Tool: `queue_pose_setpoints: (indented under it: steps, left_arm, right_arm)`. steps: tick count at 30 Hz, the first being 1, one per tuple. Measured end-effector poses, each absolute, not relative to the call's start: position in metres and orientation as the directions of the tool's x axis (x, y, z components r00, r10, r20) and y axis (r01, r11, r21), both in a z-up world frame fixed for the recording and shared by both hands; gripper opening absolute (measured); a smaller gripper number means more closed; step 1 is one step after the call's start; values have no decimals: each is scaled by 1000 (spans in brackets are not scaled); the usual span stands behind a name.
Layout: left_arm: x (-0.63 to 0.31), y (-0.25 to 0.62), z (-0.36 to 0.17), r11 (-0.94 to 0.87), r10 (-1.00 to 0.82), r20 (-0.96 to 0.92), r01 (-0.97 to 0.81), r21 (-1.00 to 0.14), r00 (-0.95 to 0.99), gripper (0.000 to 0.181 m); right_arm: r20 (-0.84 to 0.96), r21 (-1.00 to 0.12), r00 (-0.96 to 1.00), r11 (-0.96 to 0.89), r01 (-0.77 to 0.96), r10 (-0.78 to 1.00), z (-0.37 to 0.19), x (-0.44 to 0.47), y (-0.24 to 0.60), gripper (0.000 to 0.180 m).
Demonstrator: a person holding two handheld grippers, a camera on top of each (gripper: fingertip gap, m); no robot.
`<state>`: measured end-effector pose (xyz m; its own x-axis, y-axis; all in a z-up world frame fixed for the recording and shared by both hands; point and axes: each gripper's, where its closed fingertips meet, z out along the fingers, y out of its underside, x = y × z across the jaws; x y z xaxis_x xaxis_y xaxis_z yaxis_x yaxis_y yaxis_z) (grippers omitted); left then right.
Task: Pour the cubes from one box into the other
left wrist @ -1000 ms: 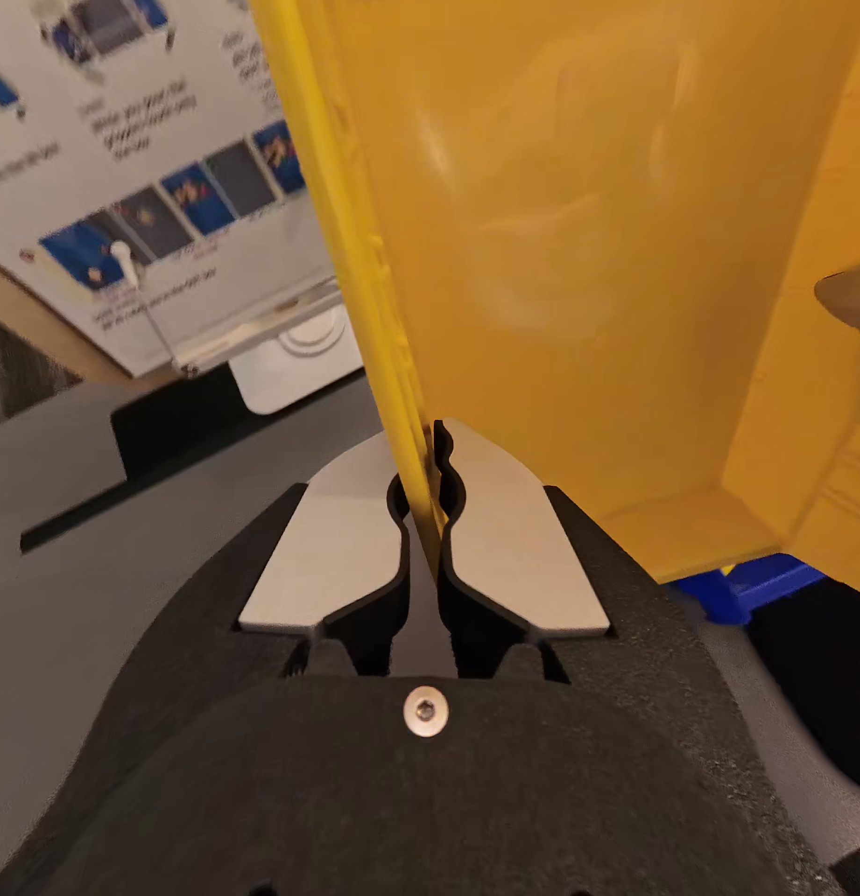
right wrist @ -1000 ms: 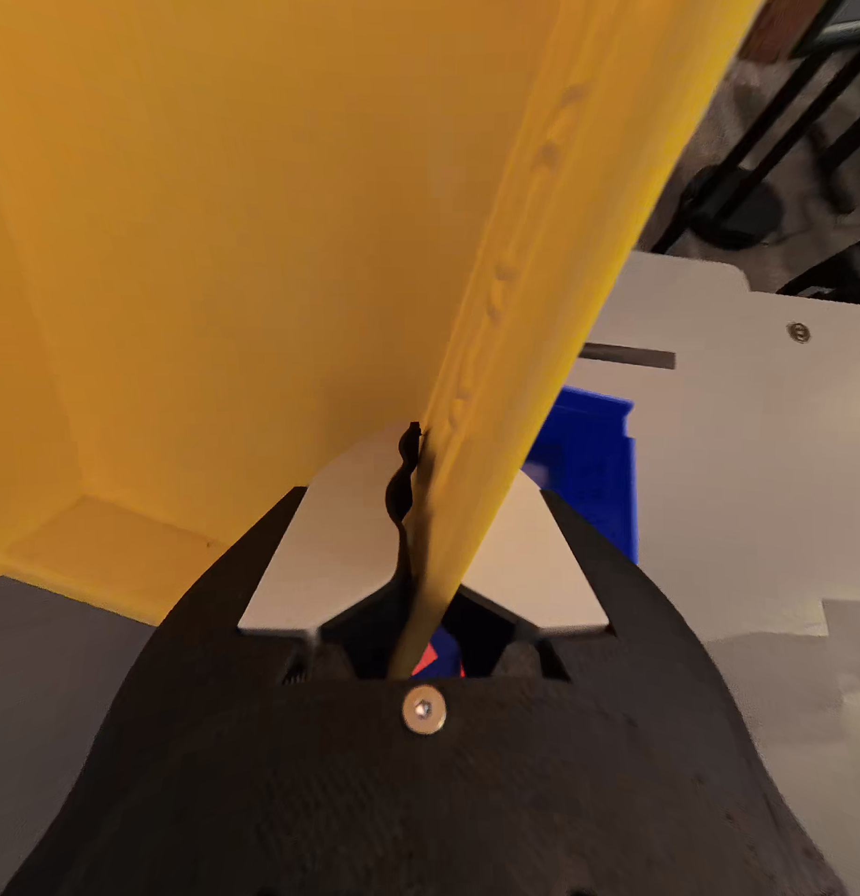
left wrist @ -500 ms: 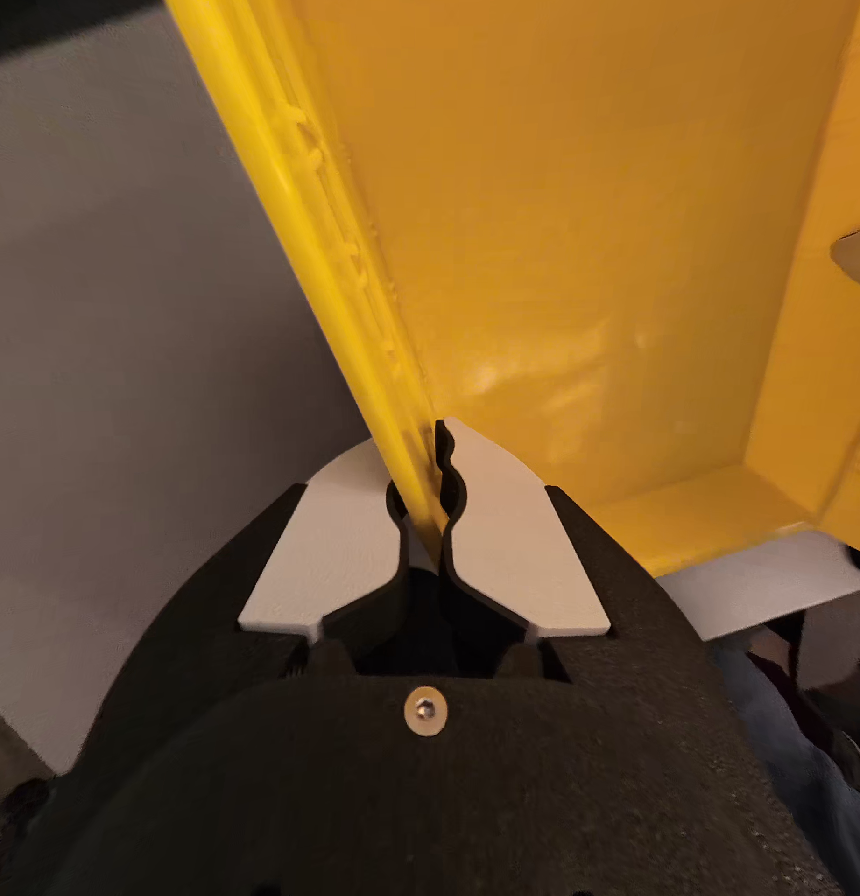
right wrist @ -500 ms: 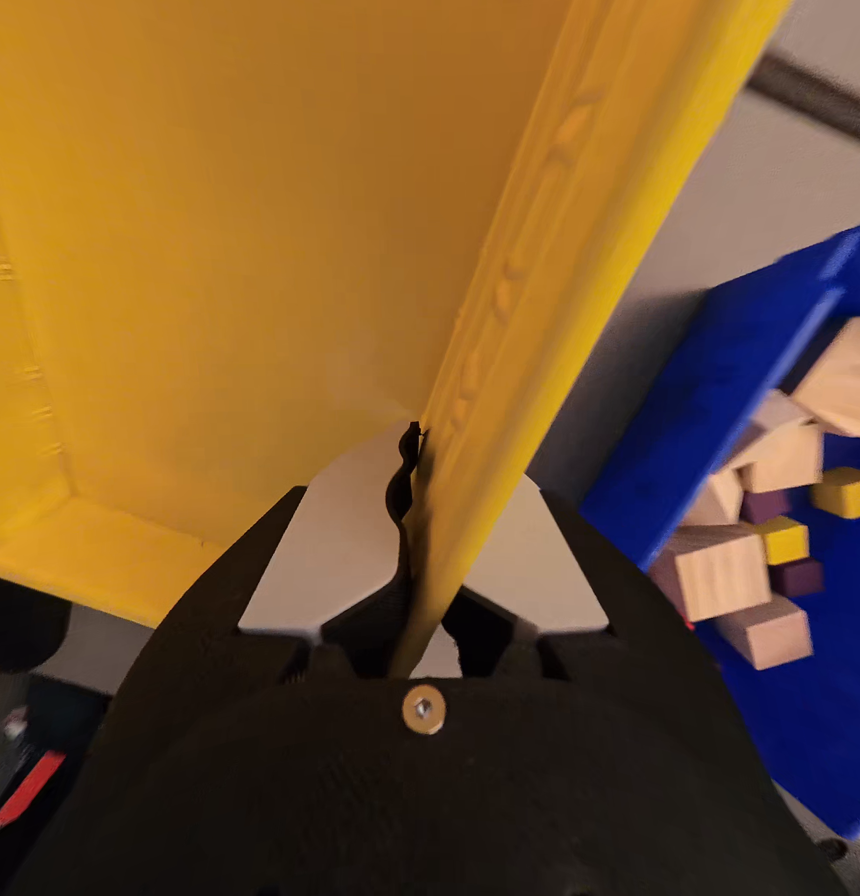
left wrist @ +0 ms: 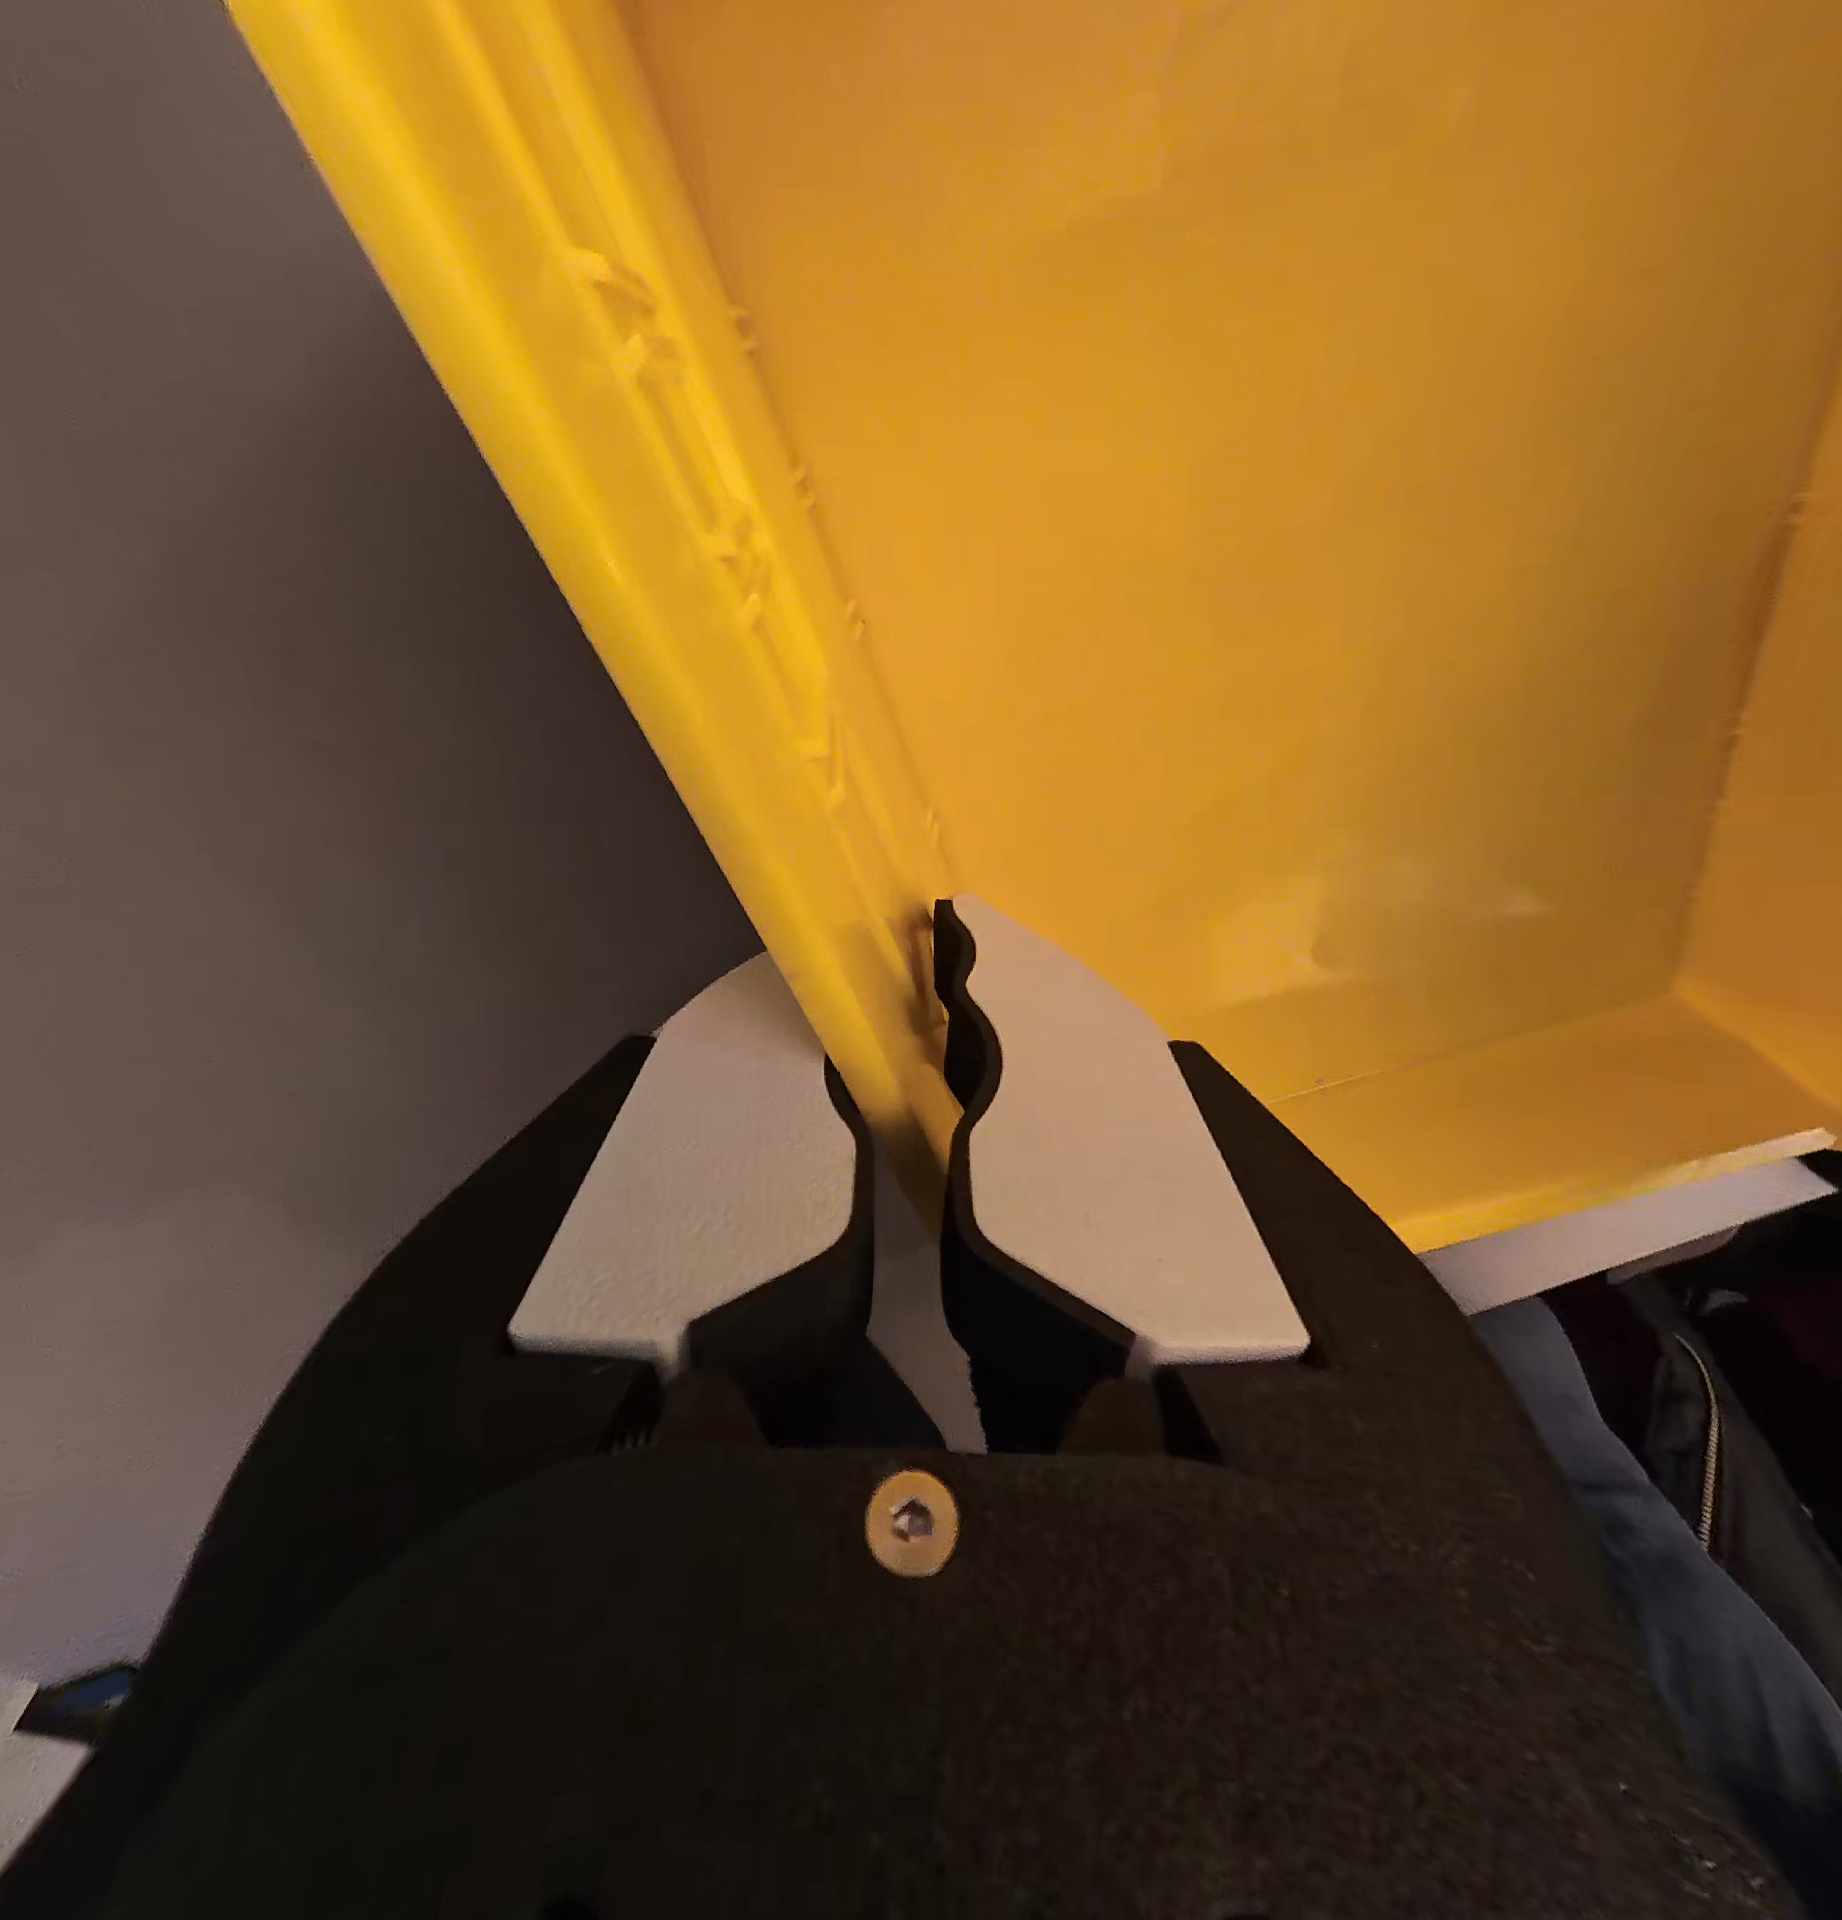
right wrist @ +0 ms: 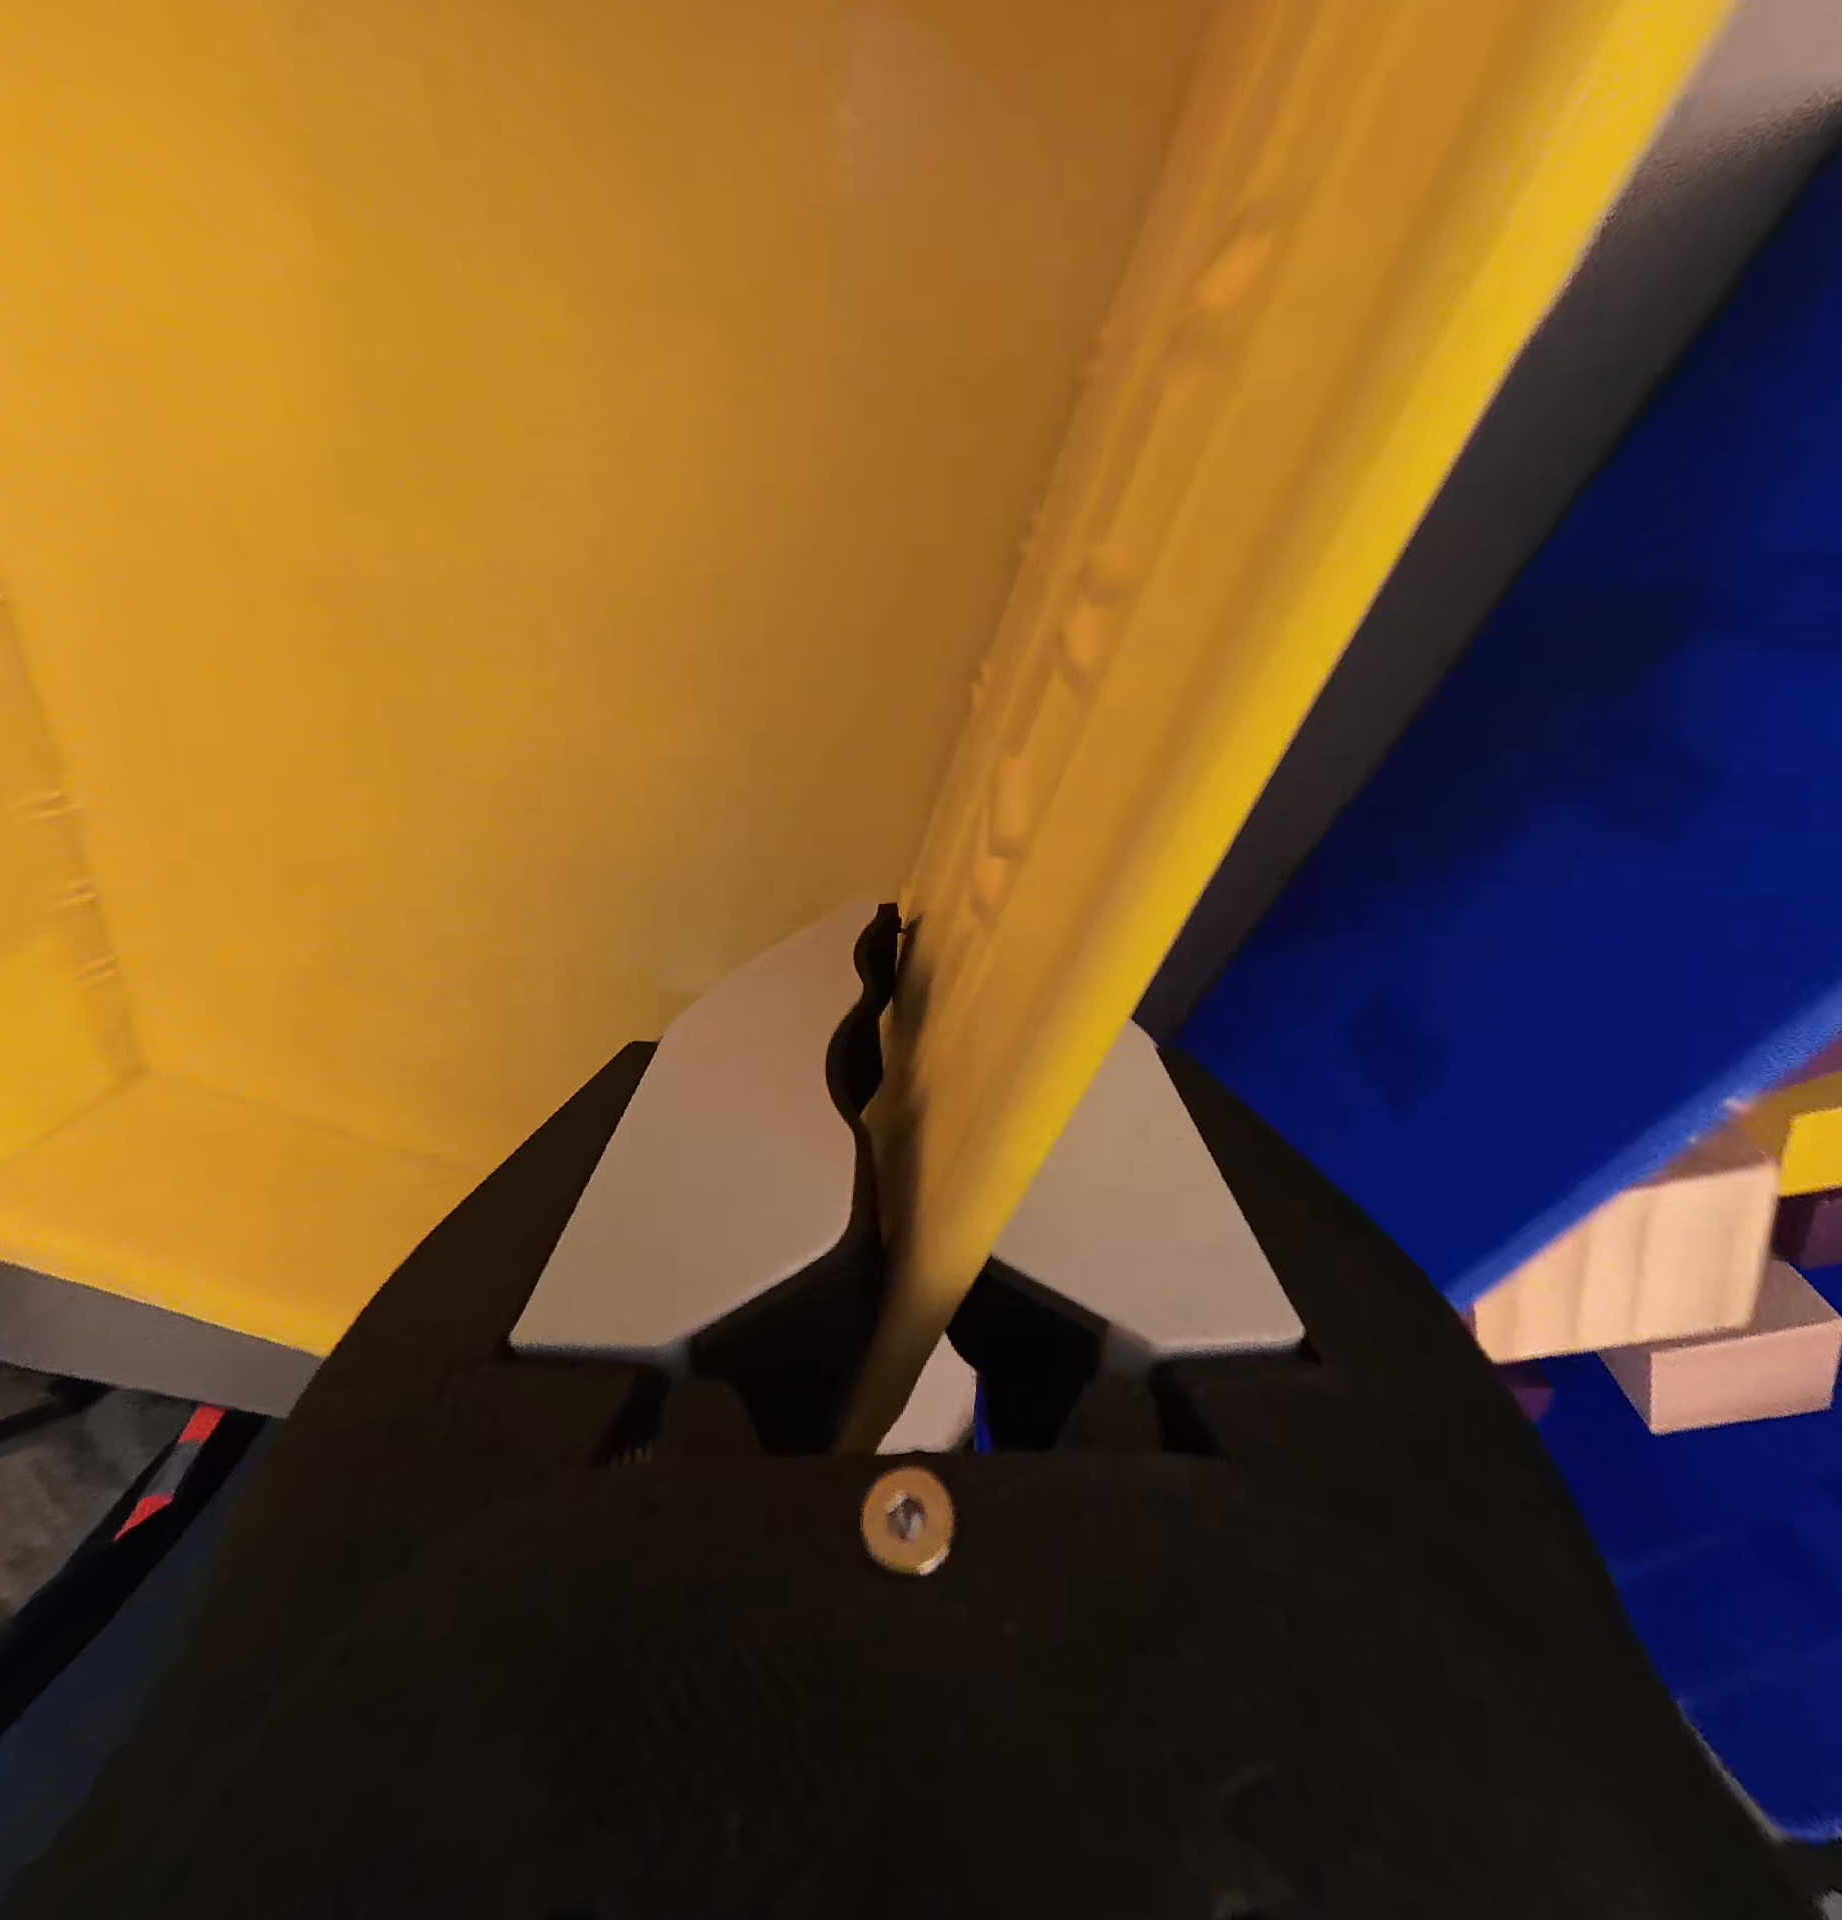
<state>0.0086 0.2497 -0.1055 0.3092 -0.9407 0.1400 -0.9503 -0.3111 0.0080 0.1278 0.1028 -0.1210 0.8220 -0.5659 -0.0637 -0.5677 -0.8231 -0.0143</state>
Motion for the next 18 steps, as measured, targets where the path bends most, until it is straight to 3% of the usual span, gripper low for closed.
queue_pose_setpoints:
  steps: [4,7,9,10,14,18]
  left_arm:
    - [12,249,-105,-318,-940,126,-948,-1,316,9]
    - [17,244,-98,-346,-922,193,-938,-15,337,59]
    - [20,241,-82,-385,-891,266,-923,-12,368,77]
    - [25,242,-70,-404,-878,298,-914,-43,375,71]
    - [56,242,-2,-421,-880,356,-864,-275,316,64]
    - [96,181,61,-308,-920,370,-826,-472,131,62]
  right_arm:
    - [-114,2,804,-809,-588,-584,-135,126,101,8]
    - [-78,-42,816,-815,-577,-573,-131,135,101,24]
    - [-68,-123,837,-828,-547,-543,-115,140,110,25]
    - [-32,-156,851,-839,-522,-523,-104,144,112,34]
    - [131,-355,907,-873,-334,-400,-28,163,120,36]
    - [302,-564,827,-788,-246,-474,59,222,82,41]
